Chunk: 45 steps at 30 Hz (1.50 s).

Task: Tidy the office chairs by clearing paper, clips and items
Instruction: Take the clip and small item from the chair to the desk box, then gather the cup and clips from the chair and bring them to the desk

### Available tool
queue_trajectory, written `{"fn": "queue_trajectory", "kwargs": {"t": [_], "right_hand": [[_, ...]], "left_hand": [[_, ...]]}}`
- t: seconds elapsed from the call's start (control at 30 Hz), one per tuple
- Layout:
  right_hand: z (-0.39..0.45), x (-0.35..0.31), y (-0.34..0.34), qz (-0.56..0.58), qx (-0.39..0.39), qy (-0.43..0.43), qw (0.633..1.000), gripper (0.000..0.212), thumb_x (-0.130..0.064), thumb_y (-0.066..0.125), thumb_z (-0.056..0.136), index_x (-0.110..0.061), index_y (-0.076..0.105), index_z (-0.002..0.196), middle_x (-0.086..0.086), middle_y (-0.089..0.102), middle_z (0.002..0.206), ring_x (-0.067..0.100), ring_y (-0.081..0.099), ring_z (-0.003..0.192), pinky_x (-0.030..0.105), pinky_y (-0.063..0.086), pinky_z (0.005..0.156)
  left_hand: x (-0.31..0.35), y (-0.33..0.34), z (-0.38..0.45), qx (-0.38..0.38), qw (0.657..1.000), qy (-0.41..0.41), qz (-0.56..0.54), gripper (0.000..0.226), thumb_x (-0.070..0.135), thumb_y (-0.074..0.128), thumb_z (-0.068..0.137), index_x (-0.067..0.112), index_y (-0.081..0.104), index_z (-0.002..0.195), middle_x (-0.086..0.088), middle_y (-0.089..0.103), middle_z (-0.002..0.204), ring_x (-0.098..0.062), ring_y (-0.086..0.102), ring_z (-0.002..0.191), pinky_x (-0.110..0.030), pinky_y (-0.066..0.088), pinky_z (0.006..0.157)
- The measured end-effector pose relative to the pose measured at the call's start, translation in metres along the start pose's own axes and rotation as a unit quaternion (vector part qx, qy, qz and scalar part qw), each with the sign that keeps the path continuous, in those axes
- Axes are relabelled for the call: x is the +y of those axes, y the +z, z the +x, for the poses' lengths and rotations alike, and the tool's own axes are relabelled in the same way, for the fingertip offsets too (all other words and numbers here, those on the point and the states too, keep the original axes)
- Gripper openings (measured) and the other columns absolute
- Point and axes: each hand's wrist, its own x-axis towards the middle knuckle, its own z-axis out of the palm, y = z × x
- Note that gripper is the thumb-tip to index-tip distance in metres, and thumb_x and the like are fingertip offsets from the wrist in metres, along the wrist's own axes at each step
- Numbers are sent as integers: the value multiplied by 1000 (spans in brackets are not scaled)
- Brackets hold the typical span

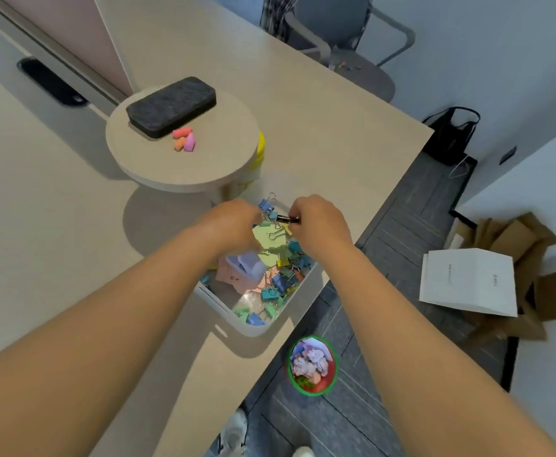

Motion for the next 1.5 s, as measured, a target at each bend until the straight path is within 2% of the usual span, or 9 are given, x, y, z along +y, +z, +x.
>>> {"fn": "queue_trajectory", "kwargs": {"t": [0.13,0.3,0.47,0.67,0.83,0.93,1.17,1.23,1.5], "right_hand": [[12,-8,4,-5,-18,-13,1000,34,2,47,90,-4,55,123,19,51,126,34,50,115,37,45,90],[10,-1,-10,14,2,-18,1000,34,-4,46,93,-7,53,127,17,52,129,33,51,117,36,44,91],[-1,39,-44,24,44,-6,999,32,-8,45,94,-7,54,124,15,54,129,31,52,116,36,45,91],[-16,129,-91,29,73,24,997,32,-8,42,96,-7,53,126,14,54,130,29,52,116,37,44,92],[-13,230,-127,24,90,46,995,28,-8,42,96,-6,55,120,12,55,114,29,54,110,35,42,76],[-6,296,-147,25,88,52,994,27,-11,44,96,-8,55,120,10,56,124,28,55,111,38,46,85],[22,425,-189,40,94,76,992,27,-10,45,95,-10,55,120,8,56,125,26,55,110,33,43,81],[36,449,-195,49,93,79,991,27,-10,45,95,-10,55,120,8,56,125,26,54,111,31,41,79],[147,510,-227,54,94,57,992,26,-12,46,95,-10,56,119,8,57,125,25,55,111,35,46,86]], "left_hand": [[-4,-13,-6,113,990,-10,-84,37,23,57,88,9,55,122,-13,58,126,-30,53,115,-36,44,94],[16,-15,-11,97,990,12,-103,35,23,55,90,8,55,122,-11,61,125,-27,55,114,-37,45,95],[60,-17,-6,102,989,35,-99,34,22,53,91,8,54,122,-11,59,126,-27,55,114,-34,43,95],[147,-24,25,117,988,68,-79,33,24,53,92,10,55,122,-10,59,126,-28,57,110,-36,45,93],[237,-20,69,134,985,74,-75,33,23,52,92,9,55,122,-11,59,126,-29,56,110,-37,45,94],[290,-16,103,138,986,56,-74,30,22,52,92,8,56,118,-14,59,124,-31,56,110,-39,47,95],[400,-15,178,133,987,52,-68,30,21,52,92,4,57,116,-13,61,113,-32,55,111,-39,45,93],[420,-19,200,132,988,50,-55,30,22,51,92,5,56,118,-12,61,114,-32,55,111,-39,45,94],[446,-58,317,147,988,19,-44,33,24,50,92,9,54,122,-12,57,127,-30,53,115,-40,46,99]]}}
